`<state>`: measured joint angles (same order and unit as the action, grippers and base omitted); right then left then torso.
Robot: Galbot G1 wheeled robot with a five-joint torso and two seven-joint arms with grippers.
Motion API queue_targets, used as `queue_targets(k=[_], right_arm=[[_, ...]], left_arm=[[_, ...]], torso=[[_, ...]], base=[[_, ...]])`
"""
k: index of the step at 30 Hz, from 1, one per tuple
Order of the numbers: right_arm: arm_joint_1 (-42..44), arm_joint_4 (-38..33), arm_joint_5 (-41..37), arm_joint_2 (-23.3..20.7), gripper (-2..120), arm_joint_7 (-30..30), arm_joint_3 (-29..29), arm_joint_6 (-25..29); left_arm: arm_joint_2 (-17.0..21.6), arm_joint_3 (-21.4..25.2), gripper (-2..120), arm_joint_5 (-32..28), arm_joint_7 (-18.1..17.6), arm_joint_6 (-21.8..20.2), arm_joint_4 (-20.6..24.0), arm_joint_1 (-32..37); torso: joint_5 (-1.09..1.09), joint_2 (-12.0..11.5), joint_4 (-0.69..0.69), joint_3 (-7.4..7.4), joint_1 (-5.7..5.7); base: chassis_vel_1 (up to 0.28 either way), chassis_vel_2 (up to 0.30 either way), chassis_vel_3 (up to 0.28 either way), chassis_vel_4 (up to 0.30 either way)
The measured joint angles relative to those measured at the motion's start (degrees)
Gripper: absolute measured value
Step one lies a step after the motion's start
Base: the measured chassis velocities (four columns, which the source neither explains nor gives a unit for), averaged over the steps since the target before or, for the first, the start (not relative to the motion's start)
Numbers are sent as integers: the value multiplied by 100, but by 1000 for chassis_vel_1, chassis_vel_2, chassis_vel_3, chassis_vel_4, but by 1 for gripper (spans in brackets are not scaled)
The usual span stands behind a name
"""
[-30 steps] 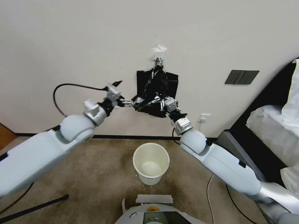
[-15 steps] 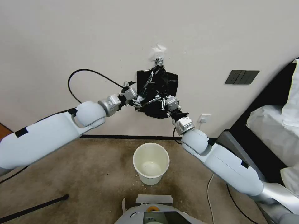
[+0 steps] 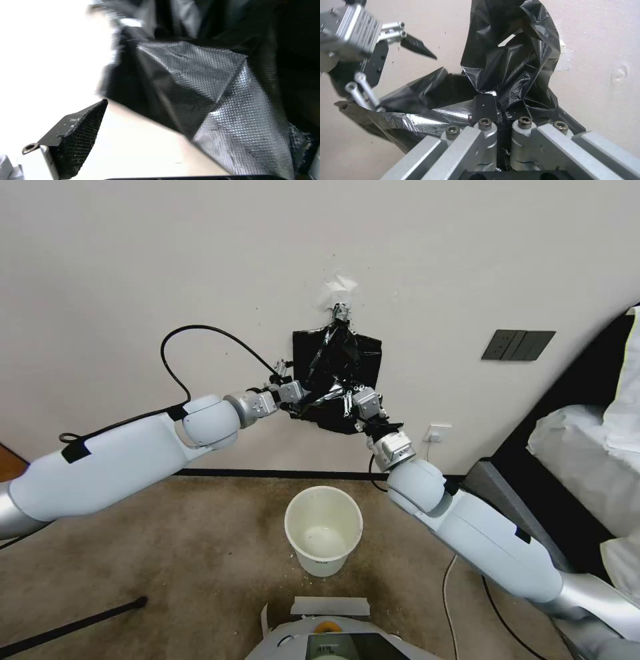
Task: Place a trash bag onto the trash bin.
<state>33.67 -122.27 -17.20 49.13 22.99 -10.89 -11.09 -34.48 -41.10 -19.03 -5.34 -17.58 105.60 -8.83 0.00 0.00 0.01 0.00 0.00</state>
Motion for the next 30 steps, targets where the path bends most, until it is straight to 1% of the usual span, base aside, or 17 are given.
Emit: queue_targets(k=[2, 3, 5, 7, 12, 13, 15, 16, 19, 20, 23, 24, 25, 26, 27, 28, 30], right_arm=[[12, 0, 2, 5, 0, -1, -1, 0], [12, 0, 2, 5, 0, -1, -1, 0], [20, 0, 5, 4, 0, -2, -11, 0], [29, 0, 6, -7, 0, -5, -17, 0], [38, -40, -2, -49, 0, -8, -22, 0], [39, -51, -8, -62, 0, -8, -22, -1], [62, -69, -22, -102, 0, -8, -21, -2], [62, -69, -22, -102, 0, -8, -21, -2], [109, -95, -23, -135, 0, -9, -9, -2], [109, -95, -23, -135, 0, -9, -9, -2], [149, -112, -20, -144, 0, -21, 5, -5], [149, -112, -20, -144, 0, -21, 5, -5], [159, -113, -19, -145, 0, -24, 10, -5], [176, -113, -16, -151, 0, -29, 15, -6], [187, -115, -14, -155, 0, -34, 17, -7], [187, -115, -14, -155, 0, -34, 17, -7], [204, -121, -4, -156, 0, -46, 17, -9]], left_arm=[[-33, 251, 100, -101, -365, 132, -10, 267], [-33, 251, 100, -101, -365, 132, -10, 267], [-41, 419, 100, -265, -717, 231, 19, 490], [-45, 554, 100, -390, -942, 296, 50, 670], [-39, 640, 96, -558, -1036, 347, 48, 802], [-39, 653, 93, -571, -1036, 370, 42, 819], [-59, 691, 82, -586, -1051, 447, 37, 863], [-59, 691, 82, -586, -1051, 447, 37, 863], [-89, 696, 69, -606, -1096, 536, 44, 893], [-89, 696, 69, -606, -1096, 536, 44, 893], [-101, 752, 54, -609, -1112, 606, 48, 985], [-101, 752, 54, -609, -1112, 606, 48, 985], [-100, 767, 51, -609, -1112, 616, 51, 1007], [-98, 796, 43, -609, -1112, 646, 57, 1048], [-95, 820, 40, -609, -1113, 677, 59, 1083], [-95, 820, 40, -609, -1113, 677, 59, 1083], [-86, 864, 30, -609, -1124, 724, 69, 1165]], torso=[[0, 0, 0, 0, 0], [0, 0, 0, 0, 0], [0, 0, -1, 0, 0], [-1, 0, 0, 0, 0], [0, 0, 0, 0, 0], [0, 0, 0, 0, 0], [0, 0, 0, 0, 0], [0, 0, 0, 0, 0], [1, 0, -2, 0, 0], [1, 0, -2, 0, 0], [0, 0, -1, 0, 0], [0, 0, -1, 0, 0], [0, 0, 0, 0, 0], [0, 0, 0, 0, 0], [1, 0, 0, 0, 0], [1, 0, 0, 0, 0], [0, 0, -1, 0, 0]], base=[[0, 0, 0, 0], [0, 0, 0, 0], [0, 0, 0, 0], [0, 0, 0, 0], [0, 0, 0, 0], [0, 0, 0, 0], [0, 0, 0, 0], [0, 0, 0, 0], [0, 0, 0, 0], [0, 0, 0, 0], [0, 0, 0, 0], [0, 0, 0, 0], [0, 0, 0, 0], [0, 0, 0, 0], [0, 0, 0, 0], [0, 0, 0, 0], [0, 0, 0, 0]])
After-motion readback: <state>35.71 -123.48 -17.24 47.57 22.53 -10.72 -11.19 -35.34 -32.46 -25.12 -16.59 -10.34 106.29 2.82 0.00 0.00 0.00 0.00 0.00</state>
